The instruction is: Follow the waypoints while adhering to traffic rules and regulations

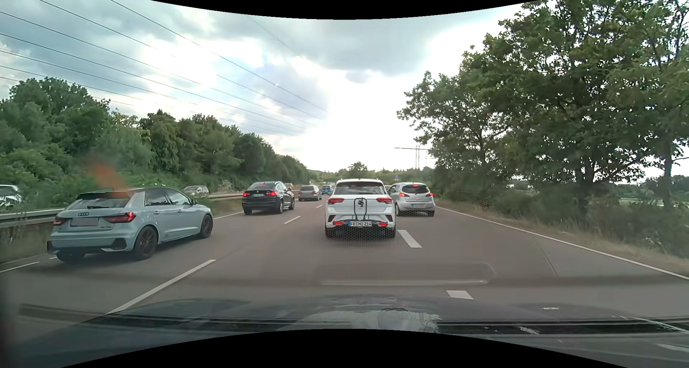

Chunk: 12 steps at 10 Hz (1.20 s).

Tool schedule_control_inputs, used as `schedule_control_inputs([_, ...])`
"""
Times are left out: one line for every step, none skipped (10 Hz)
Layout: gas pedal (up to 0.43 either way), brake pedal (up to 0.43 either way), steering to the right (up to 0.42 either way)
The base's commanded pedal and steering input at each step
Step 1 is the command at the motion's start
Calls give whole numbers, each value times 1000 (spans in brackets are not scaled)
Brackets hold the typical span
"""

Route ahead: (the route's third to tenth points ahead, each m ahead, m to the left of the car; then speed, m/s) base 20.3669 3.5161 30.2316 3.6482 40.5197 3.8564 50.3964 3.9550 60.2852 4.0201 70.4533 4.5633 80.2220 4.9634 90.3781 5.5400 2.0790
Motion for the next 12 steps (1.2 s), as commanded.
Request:
schedule_control_inputs([0, 0, -3])
schedule_control_inputs([0, 0, -4])
schedule_control_inputs([0, 0, -4])
schedule_control_inputs([0, 0, -4])
schedule_control_inputs([0, 0, -4])
schedule_control_inputs([0, 0, -4])
schedule_control_inputs([0, 0, -4])
schedule_control_inputs([0, 0, -4])
schedule_control_inputs([0, 0, -4])
schedule_control_inputs([0, 12, -4])
schedule_control_inputs([0, 18, -4])
schedule_control_inputs([0, 37, -4])
